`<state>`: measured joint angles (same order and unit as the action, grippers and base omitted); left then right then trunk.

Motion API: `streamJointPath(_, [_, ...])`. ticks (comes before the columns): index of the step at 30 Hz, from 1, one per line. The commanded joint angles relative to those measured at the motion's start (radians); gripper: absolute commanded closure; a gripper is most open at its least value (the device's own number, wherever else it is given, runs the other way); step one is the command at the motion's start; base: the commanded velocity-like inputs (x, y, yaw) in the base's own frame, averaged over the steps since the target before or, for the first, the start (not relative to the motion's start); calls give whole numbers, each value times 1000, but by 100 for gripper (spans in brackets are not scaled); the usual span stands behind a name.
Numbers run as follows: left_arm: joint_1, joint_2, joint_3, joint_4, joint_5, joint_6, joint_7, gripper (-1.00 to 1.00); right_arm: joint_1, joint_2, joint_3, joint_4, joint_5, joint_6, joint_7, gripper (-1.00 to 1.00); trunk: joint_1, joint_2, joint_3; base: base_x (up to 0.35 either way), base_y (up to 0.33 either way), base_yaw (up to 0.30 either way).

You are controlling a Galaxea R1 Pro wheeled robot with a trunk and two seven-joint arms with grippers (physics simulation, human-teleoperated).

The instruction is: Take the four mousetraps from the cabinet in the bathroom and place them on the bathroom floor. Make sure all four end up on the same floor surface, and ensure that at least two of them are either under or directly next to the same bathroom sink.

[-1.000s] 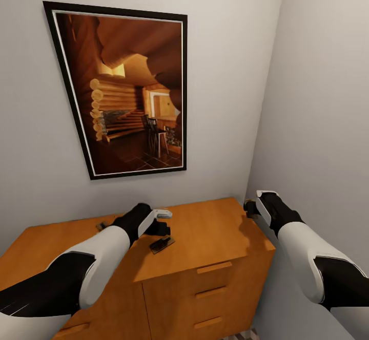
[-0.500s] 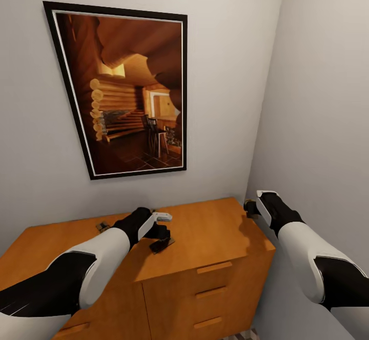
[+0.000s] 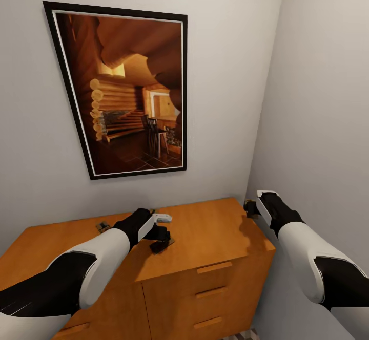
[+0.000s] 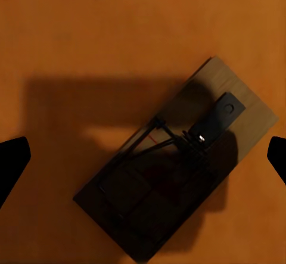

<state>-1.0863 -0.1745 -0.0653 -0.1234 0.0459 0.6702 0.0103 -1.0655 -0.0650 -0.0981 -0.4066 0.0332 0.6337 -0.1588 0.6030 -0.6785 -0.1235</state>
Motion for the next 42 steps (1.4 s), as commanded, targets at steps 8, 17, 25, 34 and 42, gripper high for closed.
streamJointPath(8, [-1,0,-7,-1,3,2,0,-100,-1,1,-5,-1,-1,5,-2,100,0,-1,-2,0,0,0])
streamJointPath(17, [-1,0,-7,-2,2,2,0,-100,-1,2,-5,-1,3,6,-5,100,0,-1,-2,0,0,-118])
streamJointPath(25, [-1,0,-7,-2,2,2,0,-100,-1,2,-5,-1,4,6,-4,100,0,-1,-2,0,0,-78])
streamJointPath(34, [-1,0,-7,-2,2,-8,0,-100,-1,1,-5,-1,4,6,-3,100,0,-1,-2,0,0,-5])
streamJointPath(42, [-1,0,-7,4,3,-7,0,-100,-1,1,-5,-1,2,5,-2,100,0,-1,-2,0,0,0])
